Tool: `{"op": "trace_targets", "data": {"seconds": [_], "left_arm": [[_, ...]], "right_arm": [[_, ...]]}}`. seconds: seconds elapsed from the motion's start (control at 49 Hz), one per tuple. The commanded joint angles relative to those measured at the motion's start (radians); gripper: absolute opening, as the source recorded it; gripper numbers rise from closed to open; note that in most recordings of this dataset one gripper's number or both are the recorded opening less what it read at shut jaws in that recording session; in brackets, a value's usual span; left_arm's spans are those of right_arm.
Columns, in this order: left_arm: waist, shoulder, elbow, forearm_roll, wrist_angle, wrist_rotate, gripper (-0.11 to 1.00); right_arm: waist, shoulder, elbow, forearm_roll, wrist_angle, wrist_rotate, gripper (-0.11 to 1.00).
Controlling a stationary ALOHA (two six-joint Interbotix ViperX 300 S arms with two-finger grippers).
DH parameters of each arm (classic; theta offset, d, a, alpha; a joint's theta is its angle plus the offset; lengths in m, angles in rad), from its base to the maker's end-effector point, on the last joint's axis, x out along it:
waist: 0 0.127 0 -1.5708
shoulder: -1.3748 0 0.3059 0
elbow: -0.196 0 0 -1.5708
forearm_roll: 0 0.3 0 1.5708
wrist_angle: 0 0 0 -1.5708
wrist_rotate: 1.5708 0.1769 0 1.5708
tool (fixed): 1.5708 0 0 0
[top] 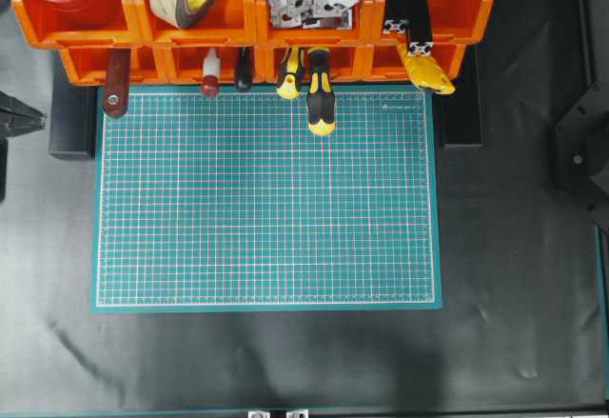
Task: Pick corner brachets from container rack with right arm.
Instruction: 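Lower the open right gripper into the bin and close on a bracket, then lift the bracket out and swing the right arm over the mat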
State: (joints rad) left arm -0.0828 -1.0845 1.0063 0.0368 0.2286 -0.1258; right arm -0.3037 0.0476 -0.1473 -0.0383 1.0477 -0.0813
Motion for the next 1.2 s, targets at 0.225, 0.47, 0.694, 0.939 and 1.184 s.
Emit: {"op": "trace_targets", "data": {"seconds": [0.225,0.47,0.694,0.939,1.184], "left_arm": [[-0.002,0.012,-0.014,0.003,-0.009,-0.003,0.00],[-0.002,0.009,-0.014,0.003,-0.009,-0.003,0.00],[-0.002,0.005,-0.015,0.003,-0.009,-0.003,0.00],[-0.002,0.005,-0.017,0.003,-0.009,-0.003,0.00],[-0.002,0.000,-0.017,0.002,-0.011,-0.003,0.00]], "right_arm": [[0.034,-0.005,-0.017,0.005,0.061,0.012,0.57],[0.048,-0.011,-0.051,0.005,0.055,0.032,0.57],[0.063,-0.025,-0.089,0.003,0.080,0.032,0.51],[0.074,-0.043,-0.141,-0.044,0.103,0.034,0.49],[0.086,-0.058,-0.190,-0.081,0.149,0.034,0.41]]}}
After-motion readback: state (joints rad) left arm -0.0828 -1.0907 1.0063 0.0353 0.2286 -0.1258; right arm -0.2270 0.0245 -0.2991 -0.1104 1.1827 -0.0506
